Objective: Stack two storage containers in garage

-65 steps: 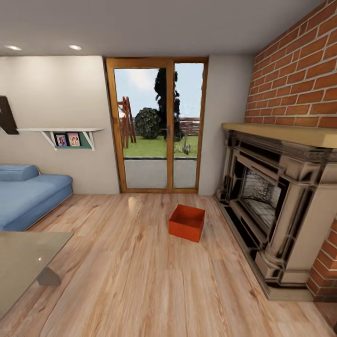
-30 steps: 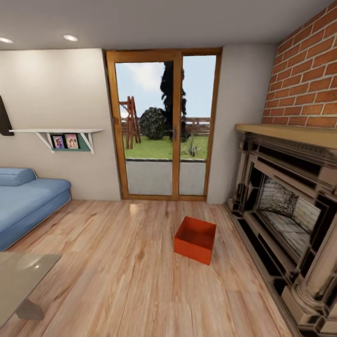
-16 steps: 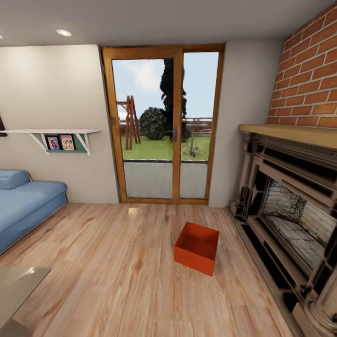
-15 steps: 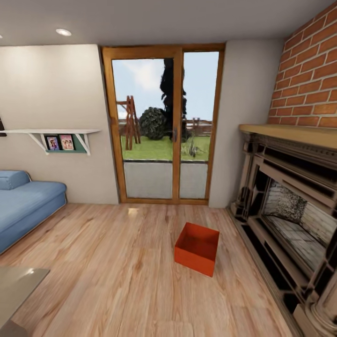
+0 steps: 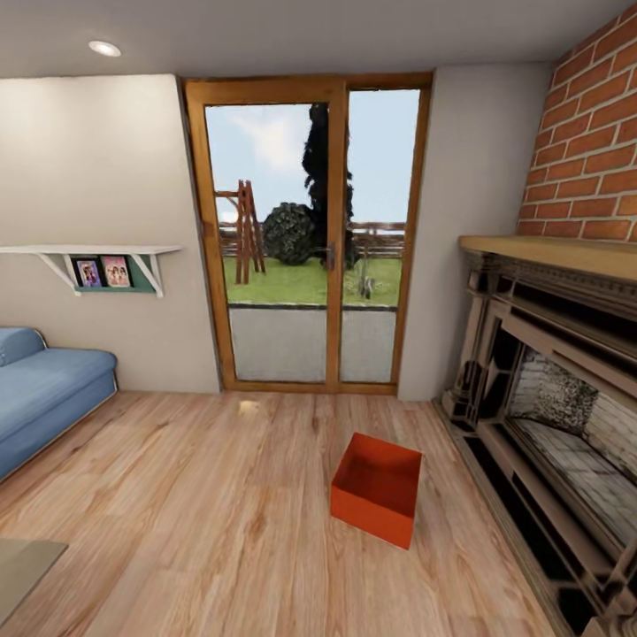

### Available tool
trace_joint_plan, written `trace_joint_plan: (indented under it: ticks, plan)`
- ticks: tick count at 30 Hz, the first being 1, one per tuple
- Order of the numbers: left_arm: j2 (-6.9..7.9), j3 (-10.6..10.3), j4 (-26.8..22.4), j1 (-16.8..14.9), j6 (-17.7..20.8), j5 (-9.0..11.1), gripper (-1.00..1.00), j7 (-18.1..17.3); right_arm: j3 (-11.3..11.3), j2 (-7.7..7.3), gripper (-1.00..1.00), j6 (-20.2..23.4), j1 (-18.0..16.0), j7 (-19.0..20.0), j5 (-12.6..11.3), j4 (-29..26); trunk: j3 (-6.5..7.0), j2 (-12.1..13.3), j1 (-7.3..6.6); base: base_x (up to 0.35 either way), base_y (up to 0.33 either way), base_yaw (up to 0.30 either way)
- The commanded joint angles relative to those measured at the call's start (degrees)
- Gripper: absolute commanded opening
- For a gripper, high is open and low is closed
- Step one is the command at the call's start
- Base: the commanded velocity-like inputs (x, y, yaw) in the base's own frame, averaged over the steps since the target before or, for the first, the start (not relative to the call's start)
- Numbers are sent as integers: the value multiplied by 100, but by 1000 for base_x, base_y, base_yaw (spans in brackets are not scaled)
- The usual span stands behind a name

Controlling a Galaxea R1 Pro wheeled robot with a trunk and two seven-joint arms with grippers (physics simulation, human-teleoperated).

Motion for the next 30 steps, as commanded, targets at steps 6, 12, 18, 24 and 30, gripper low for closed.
trace_joint_plan:
  ticks: [6,12,18,24,30]
  plan:
    - [2,-12,-1,-4,8,52,100,-23,48,2,100,-30,-9,16,-57,18,-7,-4,3,321,0,0]
    - [2,-12,-1,-5,8,52,100,-23,48,2,100,-30,-8,16,-57,17,-7,-4,3,321,0,0]
    - [2,-12,-1,-4,7,52,100,-23,48,2,100,-30,-8,16,-57,16,-7,-4,3,321,0,0]
    - [2,-12,-1,-3,6,52,100,-23,48,2,100,-30,-7,16,-57,19,-7,-4,3,321,0,0]
    - [2,-12,-1,-4,2,52,100,-23,48,2,100,-30,-7,16,-57,17,-7,-4,3,321,0,0]
